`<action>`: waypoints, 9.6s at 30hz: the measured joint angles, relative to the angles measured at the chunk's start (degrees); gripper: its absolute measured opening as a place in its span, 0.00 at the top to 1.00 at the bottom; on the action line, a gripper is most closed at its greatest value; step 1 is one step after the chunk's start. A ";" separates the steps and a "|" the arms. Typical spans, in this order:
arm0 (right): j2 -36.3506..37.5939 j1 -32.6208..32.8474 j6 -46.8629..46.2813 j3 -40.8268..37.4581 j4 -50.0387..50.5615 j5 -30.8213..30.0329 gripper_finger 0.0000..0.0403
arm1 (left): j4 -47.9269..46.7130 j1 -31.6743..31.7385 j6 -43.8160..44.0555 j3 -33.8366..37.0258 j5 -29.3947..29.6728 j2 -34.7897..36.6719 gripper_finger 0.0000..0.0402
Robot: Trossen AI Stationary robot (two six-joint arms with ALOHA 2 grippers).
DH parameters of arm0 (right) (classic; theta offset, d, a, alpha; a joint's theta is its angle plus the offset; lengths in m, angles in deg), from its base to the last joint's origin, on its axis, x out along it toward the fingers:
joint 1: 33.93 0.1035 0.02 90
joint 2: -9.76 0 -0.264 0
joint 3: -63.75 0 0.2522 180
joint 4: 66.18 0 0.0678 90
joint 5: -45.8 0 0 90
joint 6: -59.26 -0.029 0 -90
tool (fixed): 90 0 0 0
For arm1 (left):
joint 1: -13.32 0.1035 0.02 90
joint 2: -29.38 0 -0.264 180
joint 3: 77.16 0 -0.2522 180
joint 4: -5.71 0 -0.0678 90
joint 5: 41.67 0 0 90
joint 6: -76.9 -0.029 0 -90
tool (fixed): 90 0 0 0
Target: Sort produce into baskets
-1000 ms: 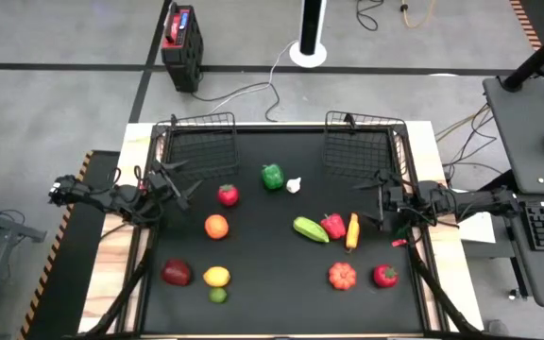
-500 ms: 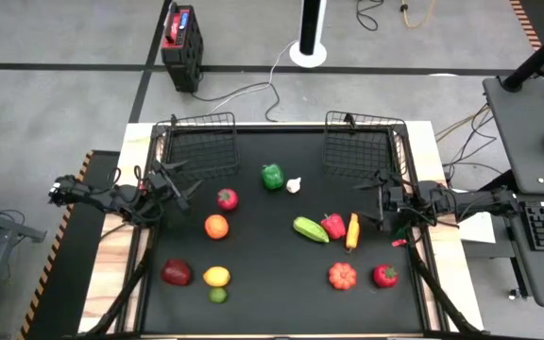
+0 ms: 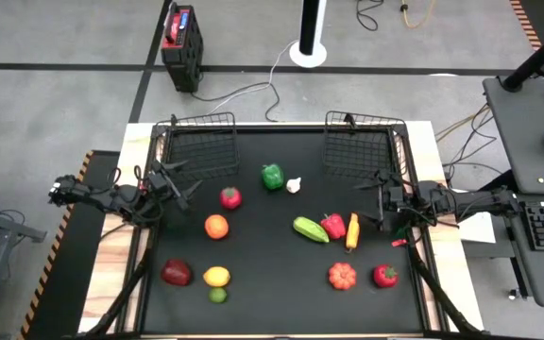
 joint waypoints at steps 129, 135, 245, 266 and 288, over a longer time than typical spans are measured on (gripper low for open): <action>-26.69 -0.11 -23.98 33.76 19.91 -7.45 0.15 | -65.60 -5.29 36.99 -51.73 -38.54 -71.81 0.09; -26.69 -0.11 -23.98 33.75 20.09 -7.43 0.15 | -60.24 -5.22 31.47 -50.21 -36.34 -73.85 0.09; -26.56 0.02 -20.98 36.38 11.47 3.65 0.15 | 3.09 28.71 -4.63 -102.99 -37.79 -127.10 0.15; -26.56 0.02 -21.94 36.38 12.39 3.56 0.15 | -6.49 22.69 -11.04 -101.72 -39.26 -117.02 0.06; -26.67 0.02 -25.64 36.38 12.71 3.29 0.15 | -21.70 -7.06 16.43 -60.38 -13.81 -70.52 0.09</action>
